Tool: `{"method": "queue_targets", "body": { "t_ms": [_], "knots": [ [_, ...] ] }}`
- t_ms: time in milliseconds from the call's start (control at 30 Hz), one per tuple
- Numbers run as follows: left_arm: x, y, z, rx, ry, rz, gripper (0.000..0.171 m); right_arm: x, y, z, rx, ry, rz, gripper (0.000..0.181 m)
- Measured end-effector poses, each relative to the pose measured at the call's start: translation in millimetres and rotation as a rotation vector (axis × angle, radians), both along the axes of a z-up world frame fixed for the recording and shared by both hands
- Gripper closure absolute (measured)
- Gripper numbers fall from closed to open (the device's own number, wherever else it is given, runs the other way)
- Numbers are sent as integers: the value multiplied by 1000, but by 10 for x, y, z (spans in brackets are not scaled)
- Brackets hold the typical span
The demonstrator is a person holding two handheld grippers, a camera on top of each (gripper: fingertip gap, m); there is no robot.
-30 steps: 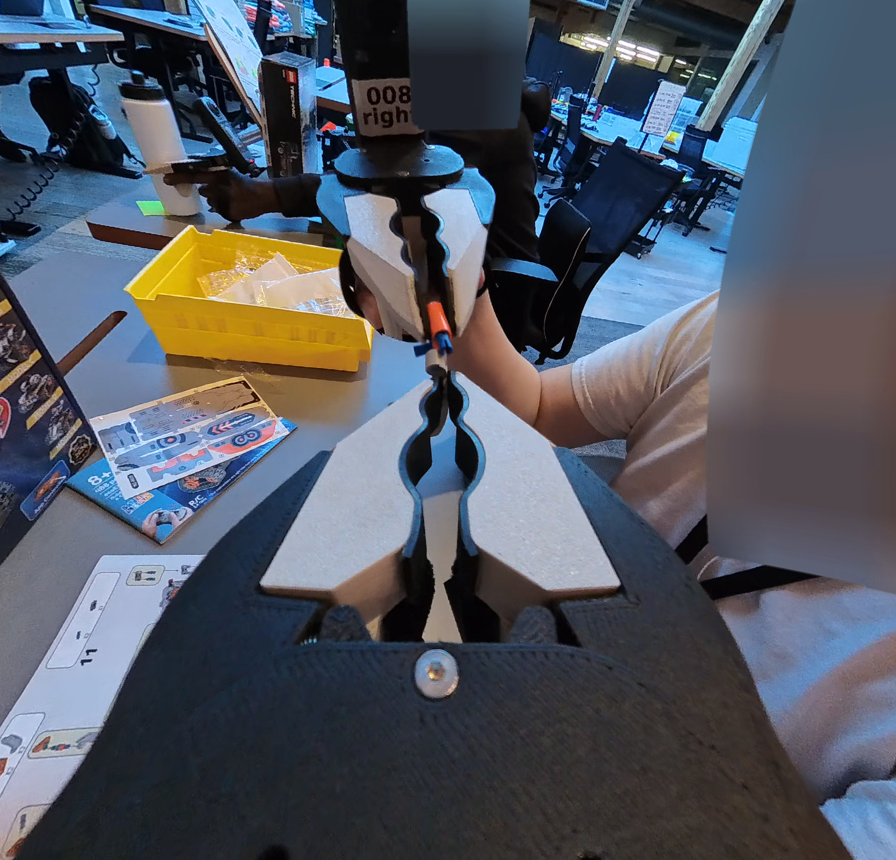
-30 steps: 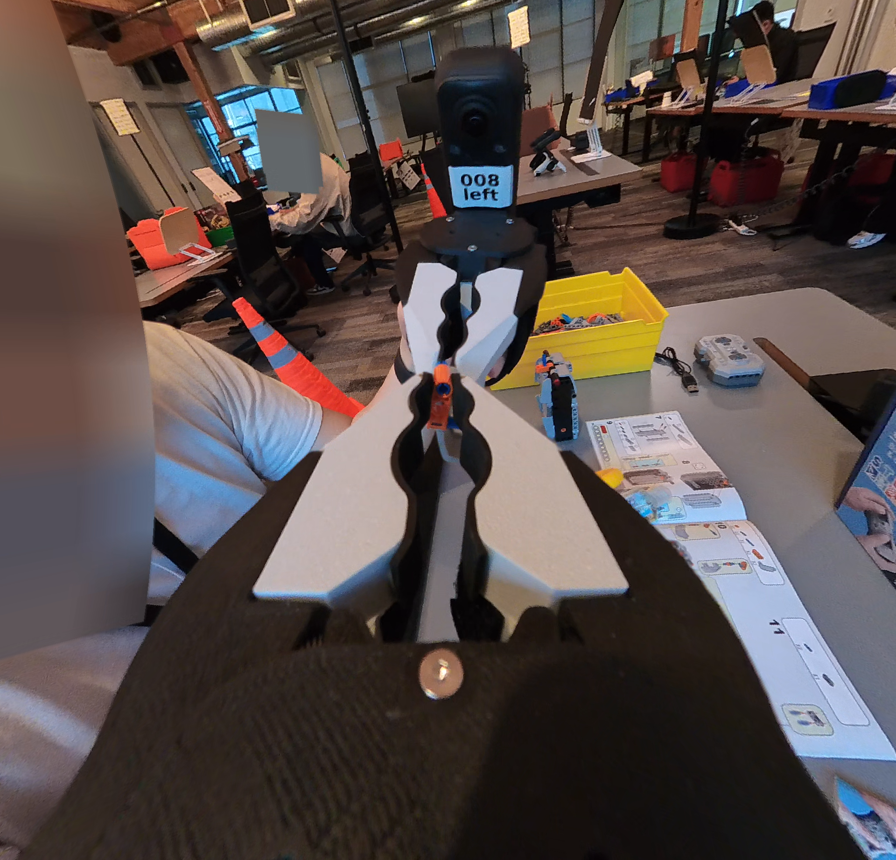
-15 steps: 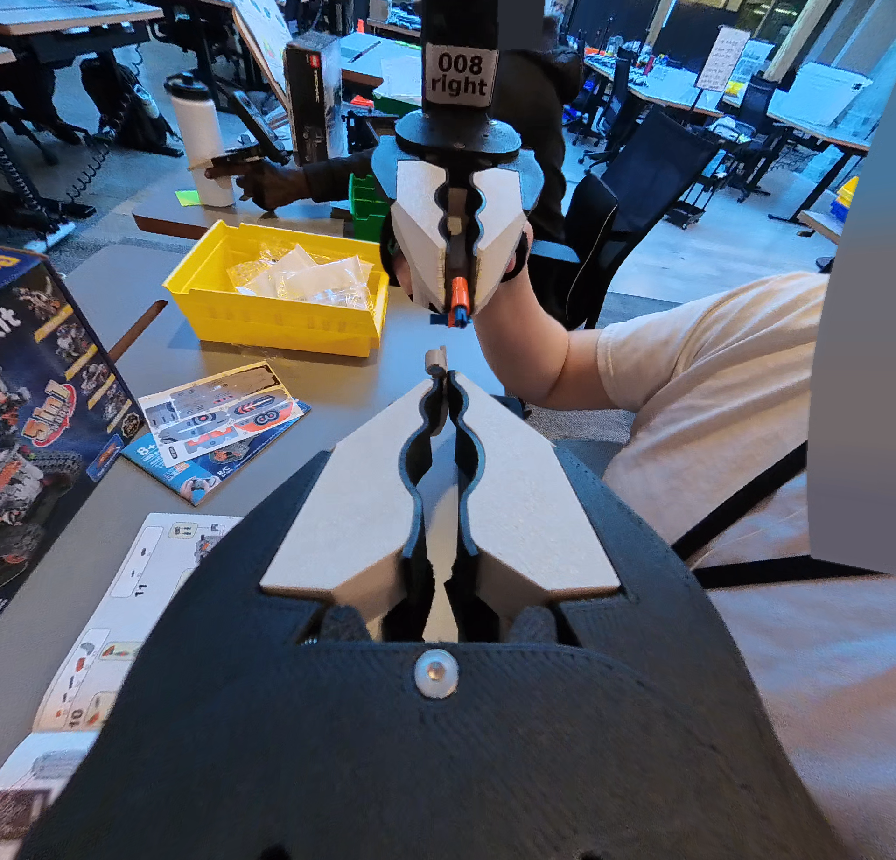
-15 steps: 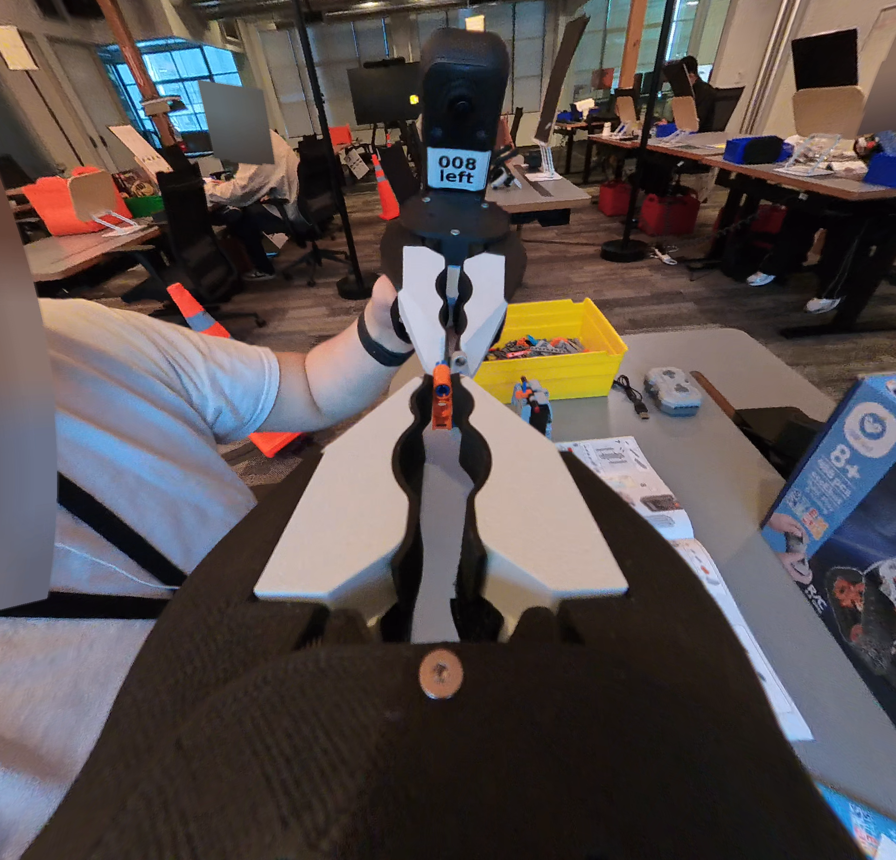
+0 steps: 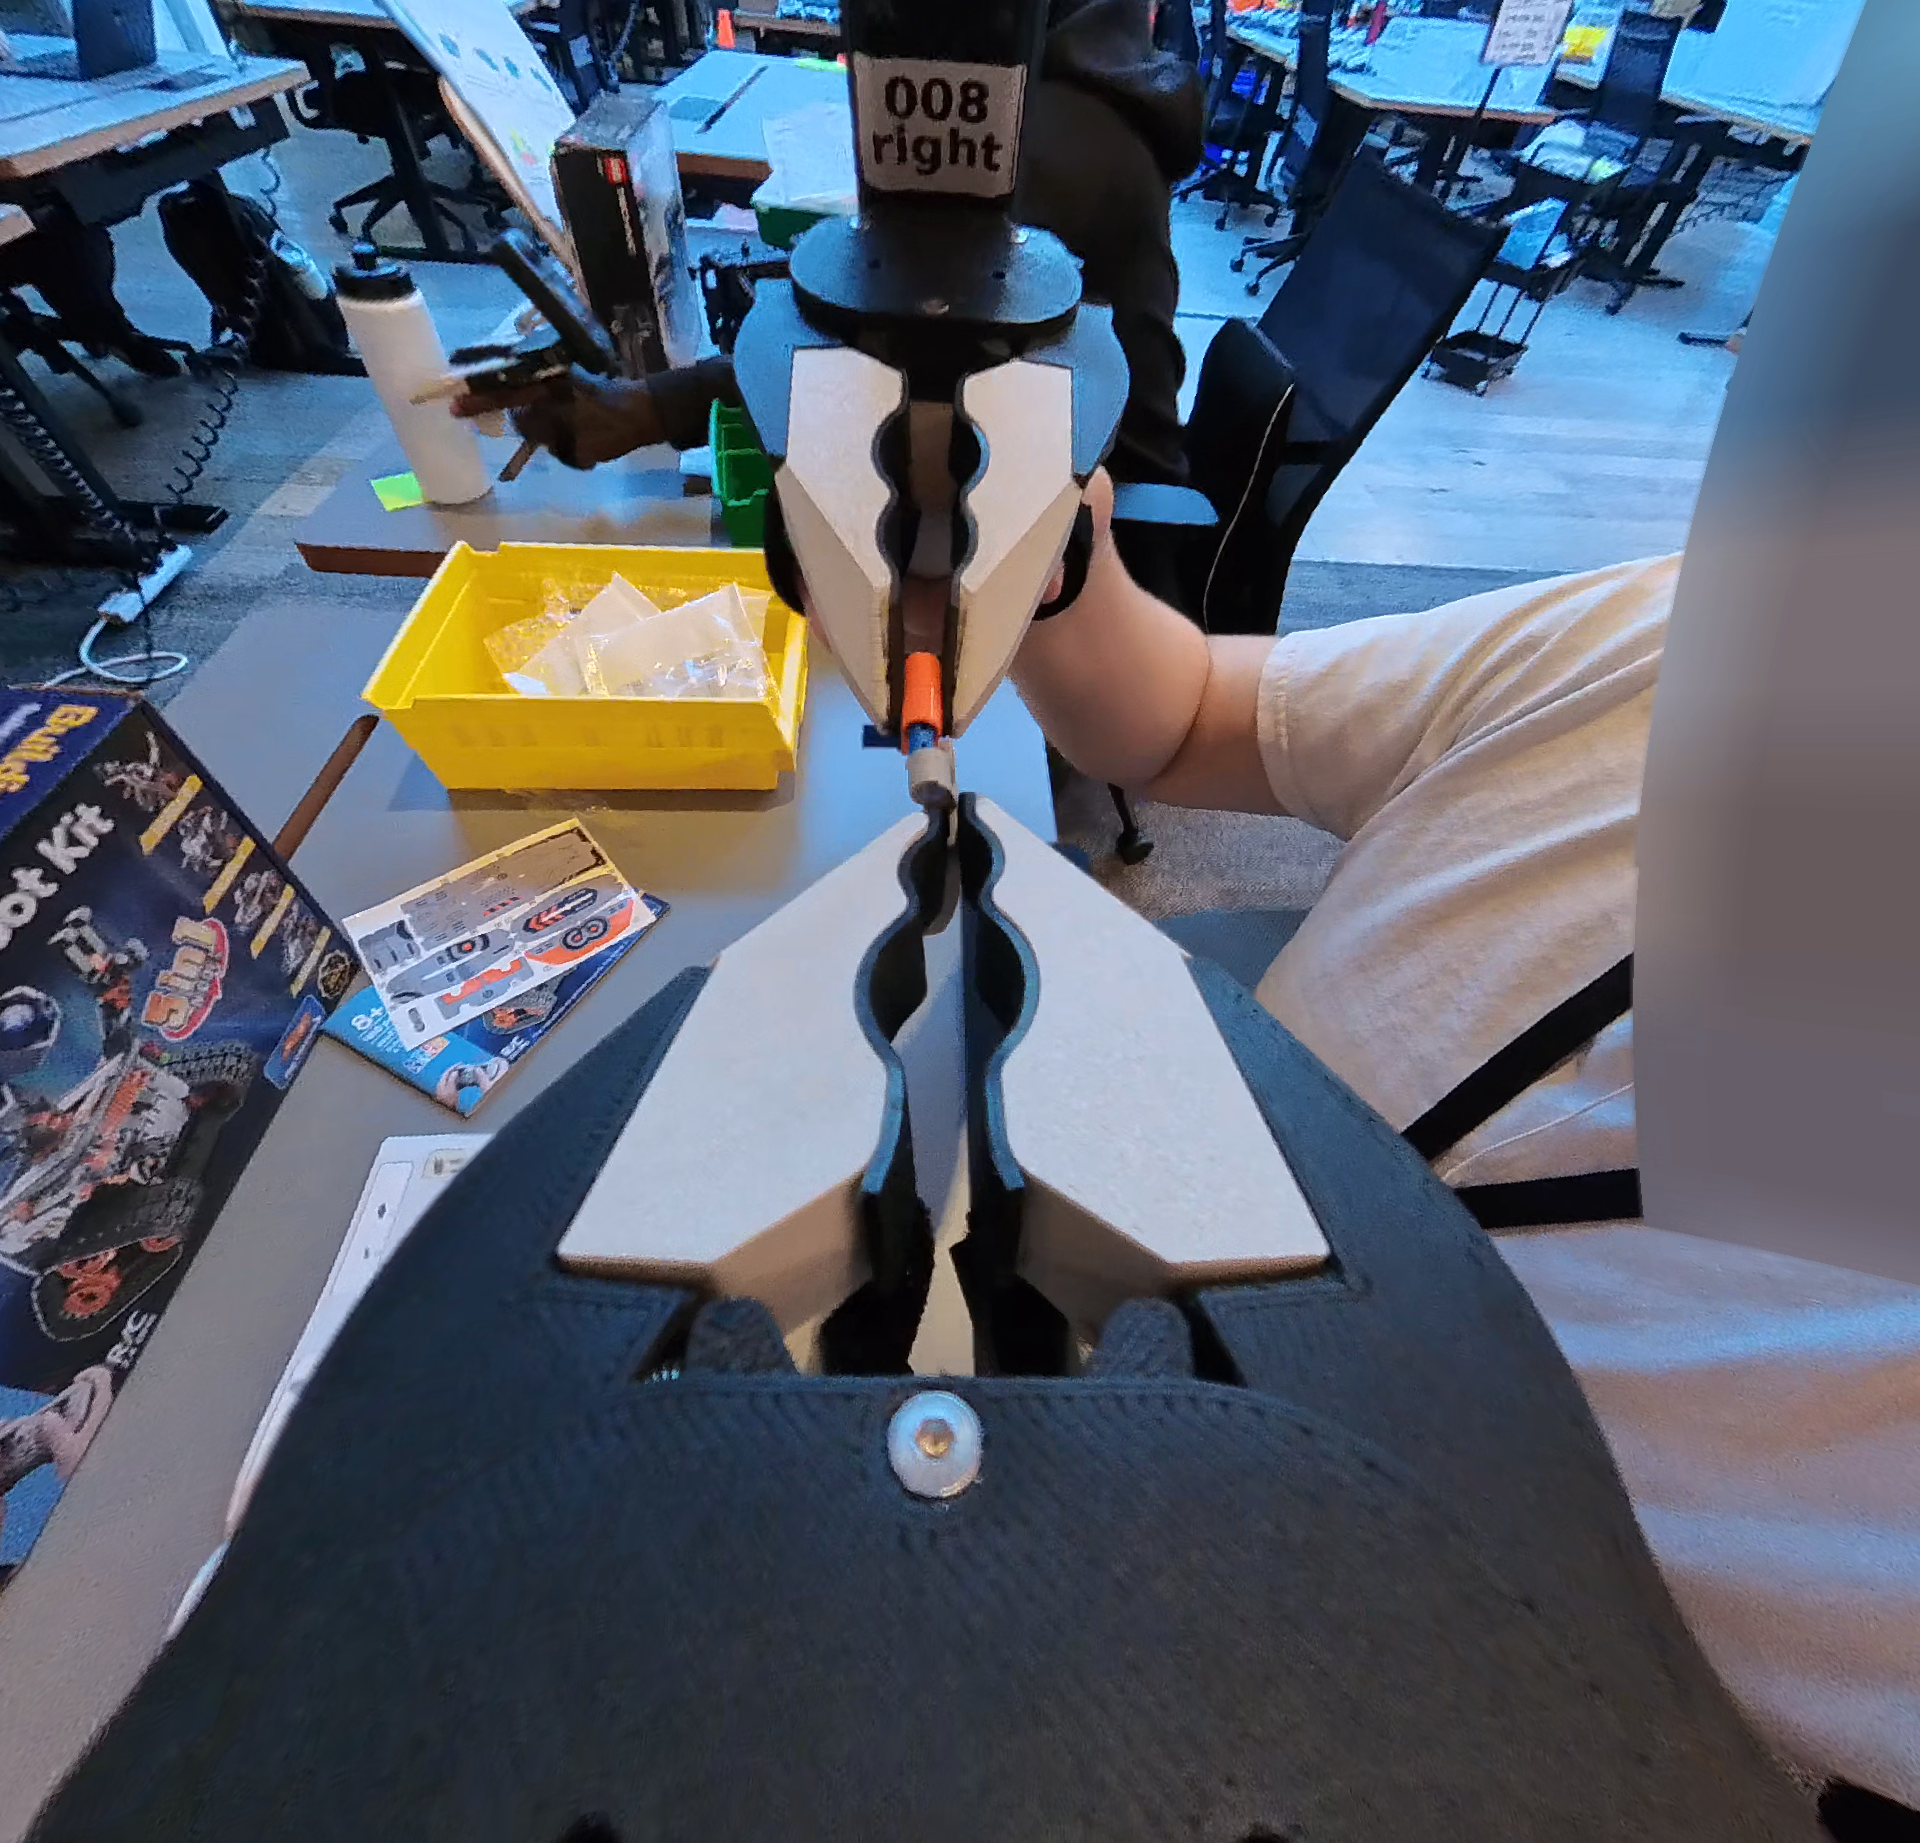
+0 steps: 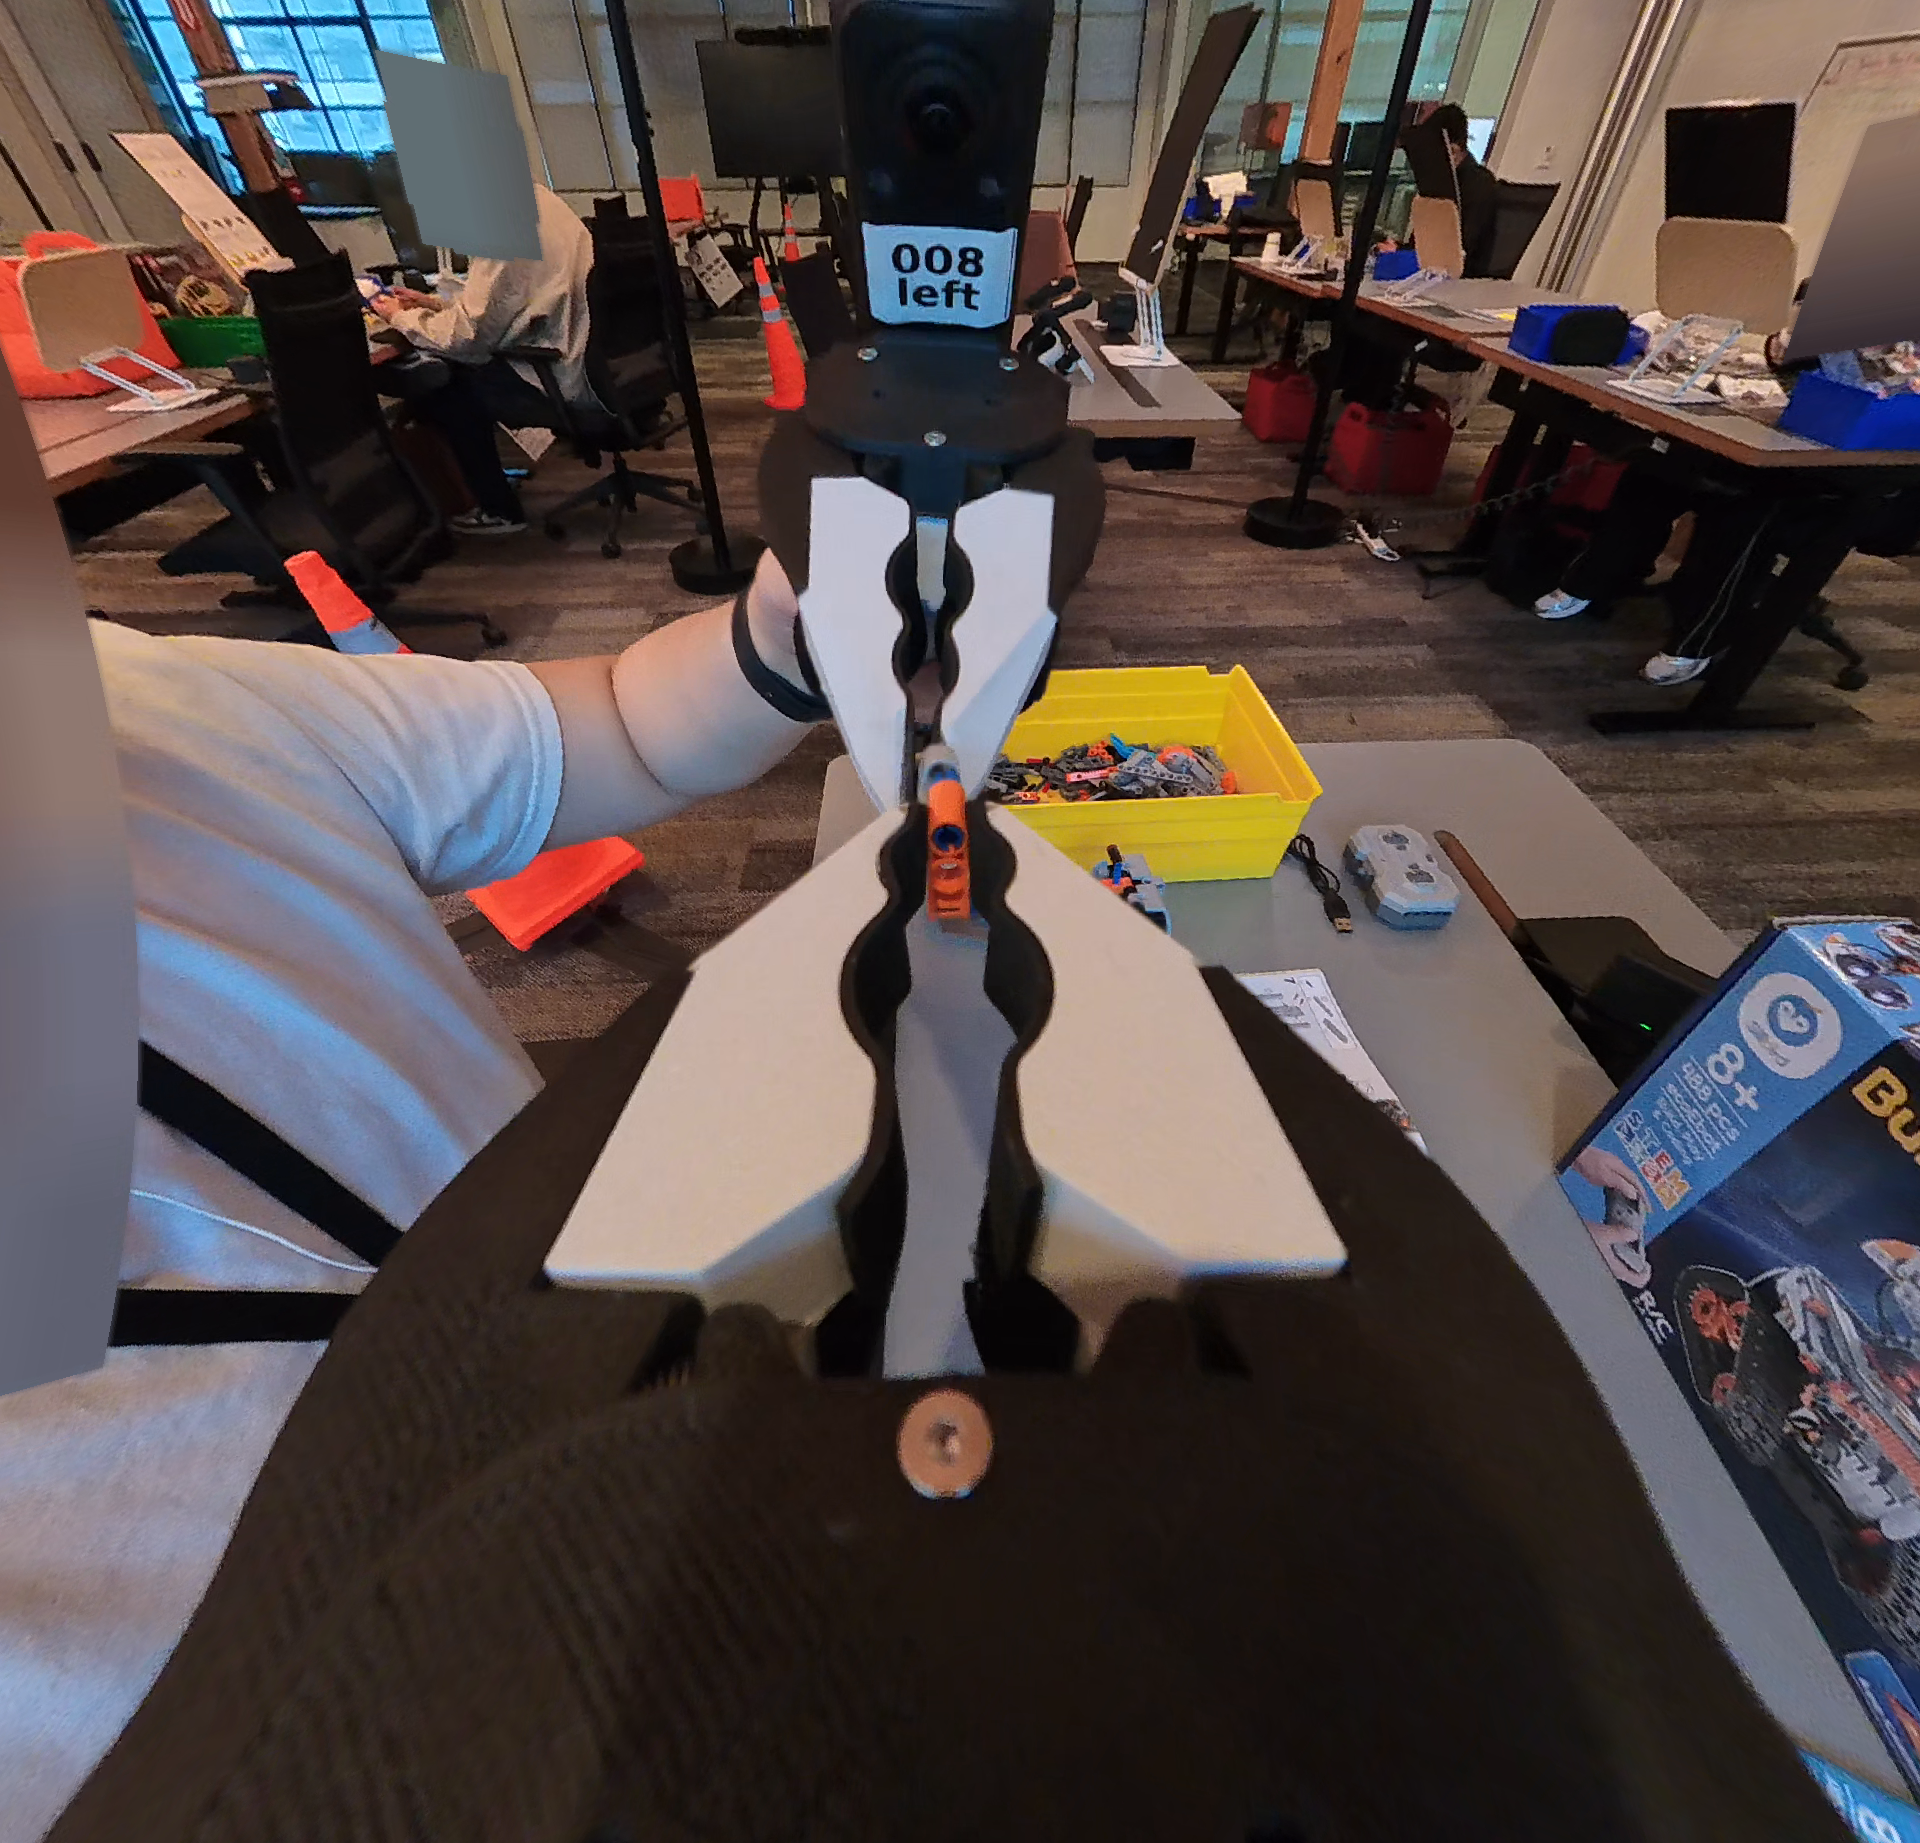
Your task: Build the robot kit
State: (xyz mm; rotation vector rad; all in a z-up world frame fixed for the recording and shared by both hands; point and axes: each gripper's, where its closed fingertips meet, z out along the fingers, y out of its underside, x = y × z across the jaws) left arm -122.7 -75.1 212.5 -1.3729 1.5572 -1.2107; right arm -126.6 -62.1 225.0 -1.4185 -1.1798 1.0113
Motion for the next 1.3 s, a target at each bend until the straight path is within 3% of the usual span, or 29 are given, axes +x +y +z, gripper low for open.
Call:
{"method": "queue_targets", "body": {
  "t_ms": [300, 533, 800, 967, 1100, 1300],
  "knots": [
    [25, -147, 173, 43, 38, -11, 171, 30, -137, 189, 68, 13, -13, 175],
    [32, -214, 188, 41, 92, -9, 171, 27, -231, 220, 137, 9, -1, 175],
    [1, -400, 132, -21, 148, -135, 171, 7, -395, 166, 187, 23, 106, 175],
    [25, -299, 61, 11, 164, -76, 171, 30, -336, 106, 144, 48, 92, 175],
    [74, -90, -194, 35, 207, -22, 171, 76, -159, -112, 95, 52, 54, 175],
    [246, 533, -1142, -44, 292, 3, 171, 247, 467, -1051, -188, 43, 62, 175]
  ]
}}
